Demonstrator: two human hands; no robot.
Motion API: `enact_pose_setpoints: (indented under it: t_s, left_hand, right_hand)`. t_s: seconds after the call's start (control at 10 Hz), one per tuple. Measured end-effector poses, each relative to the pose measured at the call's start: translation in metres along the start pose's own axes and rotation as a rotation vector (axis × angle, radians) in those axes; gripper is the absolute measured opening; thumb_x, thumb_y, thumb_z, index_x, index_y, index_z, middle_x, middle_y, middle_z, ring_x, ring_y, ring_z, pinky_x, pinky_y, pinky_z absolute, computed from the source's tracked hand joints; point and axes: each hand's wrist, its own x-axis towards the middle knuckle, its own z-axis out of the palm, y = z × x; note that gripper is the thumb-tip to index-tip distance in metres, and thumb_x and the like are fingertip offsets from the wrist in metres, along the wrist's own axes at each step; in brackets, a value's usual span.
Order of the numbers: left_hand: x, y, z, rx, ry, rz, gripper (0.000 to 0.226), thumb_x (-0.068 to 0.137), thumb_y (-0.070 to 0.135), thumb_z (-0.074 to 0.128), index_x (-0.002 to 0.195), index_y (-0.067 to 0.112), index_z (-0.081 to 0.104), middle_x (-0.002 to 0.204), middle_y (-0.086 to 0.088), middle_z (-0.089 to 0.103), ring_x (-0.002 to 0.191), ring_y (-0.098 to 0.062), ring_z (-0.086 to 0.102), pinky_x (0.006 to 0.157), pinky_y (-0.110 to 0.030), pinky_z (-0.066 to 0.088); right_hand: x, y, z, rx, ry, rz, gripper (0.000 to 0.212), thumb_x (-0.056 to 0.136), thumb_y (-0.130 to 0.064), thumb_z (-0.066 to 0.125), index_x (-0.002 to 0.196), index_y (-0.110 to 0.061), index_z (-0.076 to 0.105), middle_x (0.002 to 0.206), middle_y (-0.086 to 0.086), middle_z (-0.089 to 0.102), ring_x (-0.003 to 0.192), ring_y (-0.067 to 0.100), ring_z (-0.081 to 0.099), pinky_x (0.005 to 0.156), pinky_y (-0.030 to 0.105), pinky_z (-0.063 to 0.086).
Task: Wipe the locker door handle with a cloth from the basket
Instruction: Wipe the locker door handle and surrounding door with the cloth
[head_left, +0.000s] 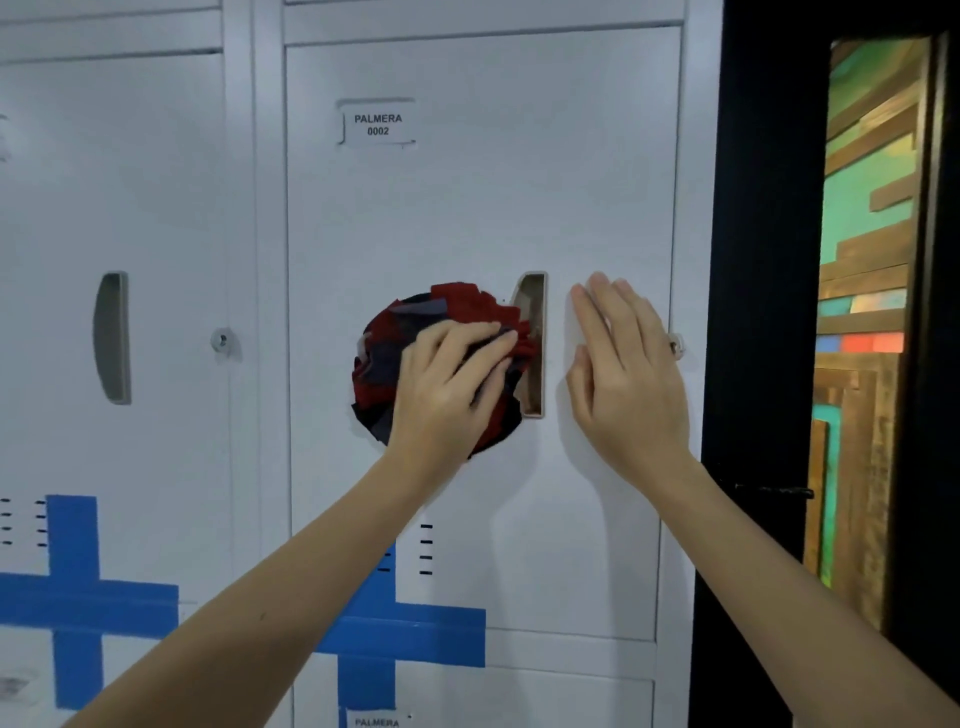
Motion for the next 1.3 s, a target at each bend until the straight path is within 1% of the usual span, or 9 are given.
enact_pose_setpoints:
  t_s: [0.1,0.2,0.3,0.4,0.5,0.7,0.9,1.1,1.3]
  left_hand:
    - [-0.013,-0.009,-0.011,-0.001,-0.088,0.194,0.016,0.090,0.012,0.062,0.099,0.005,0.072,0.098,-0.006,0.070,0.096,-0.020,0.054,0.079,-0.031,0.045]
    - [0.000,-0.019,-0.013,0.038,-0.081,0.223,0.016,0.090,0.015,0.062,0.098,0.006,0.073,0.095,-0.006,0.070,0.092,-0.020,0.056,0.075,-0.032,0.046]
    - [0.018,-0.011,0.000,0.021,0.007,0.017,0.017,0.088,0.013,0.062,0.099,0.004,0.072,0.097,-0.008,0.068,0.096,-0.021,0.053,0.077,-0.033,0.042]
    - [0.006,-0.007,0.001,-0.010,-0.003,0.056,0.017,0.088,0.010,0.062,0.100,0.003,0.072,0.098,-0.008,0.069,0.097,-0.021,0.052,0.079,-0.033,0.042]
    - [-0.011,-0.015,-0.013,-0.012,-0.090,0.234,0.016,0.090,0.012,0.062,0.099,0.005,0.073,0.097,-0.007,0.070,0.094,-0.020,0.056,0.078,-0.034,0.046]
    - [0.011,-0.002,0.002,0.003,0.027,-0.044,0.017,0.087,0.013,0.062,0.098,0.005,0.072,0.097,-0.006,0.068,0.097,-0.019,0.053,0.081,-0.031,0.039]
    - [-0.003,-0.023,-0.017,0.047,-0.125,0.280,0.019,0.090,0.015,0.060,0.099,0.005,0.072,0.098,-0.006,0.070,0.094,-0.018,0.055,0.078,-0.031,0.043]
    - [0.035,-0.013,0.003,0.028,-0.017,0.058,0.018,0.089,0.012,0.059,0.099,0.003,0.071,0.098,-0.008,0.069,0.097,-0.019,0.052,0.080,-0.029,0.038]
    - [0.015,-0.029,-0.013,0.041,-0.063,0.133,0.020,0.090,0.017,0.060,0.100,0.005,0.072,0.099,-0.005,0.070,0.096,-0.020,0.054,0.078,-0.033,0.044]
  right_hand:
    - [-0.001,-0.001,0.000,-0.015,-0.005,0.001,0.041,0.092,-0.003,0.042,0.131,0.004,0.049,0.135,0.020,0.049,0.129,0.032,0.040,0.106,0.047,0.037]
    - [0.000,-0.001,0.001,-0.029,0.000,0.002,0.041,0.092,-0.004,0.039,0.131,0.004,0.049,0.135,0.020,0.049,0.128,0.032,0.040,0.105,0.047,0.038]
    - [0.000,-0.001,0.001,-0.030,-0.002,0.000,0.042,0.091,-0.004,0.039,0.131,0.004,0.049,0.135,0.020,0.049,0.128,0.032,0.039,0.105,0.047,0.037]
    - [0.001,0.000,0.000,-0.033,-0.004,0.000,0.042,0.091,-0.004,0.040,0.131,0.004,0.049,0.135,0.020,0.049,0.128,0.031,0.039,0.106,0.046,0.037]
    - [0.000,-0.001,0.001,-0.039,-0.006,-0.005,0.042,0.091,-0.004,0.040,0.131,0.004,0.049,0.135,0.020,0.049,0.128,0.031,0.039,0.105,0.047,0.037]
    - [0.001,-0.001,0.000,-0.043,0.003,-0.004,0.042,0.090,-0.004,0.041,0.131,0.004,0.049,0.134,0.020,0.050,0.127,0.032,0.040,0.105,0.047,0.038]
    - [0.000,0.000,0.001,-0.034,-0.004,-0.005,0.042,0.090,-0.003,0.040,0.131,0.005,0.049,0.134,0.020,0.050,0.127,0.032,0.040,0.104,0.047,0.039]
    - [0.000,0.000,0.000,-0.018,-0.014,-0.005,0.043,0.090,-0.003,0.041,0.131,0.005,0.049,0.134,0.021,0.050,0.127,0.032,0.041,0.104,0.048,0.039]
    - [-0.001,0.000,0.001,-0.022,-0.006,0.002,0.043,0.090,-0.004,0.041,0.131,0.004,0.049,0.134,0.020,0.050,0.127,0.033,0.042,0.104,0.047,0.039]
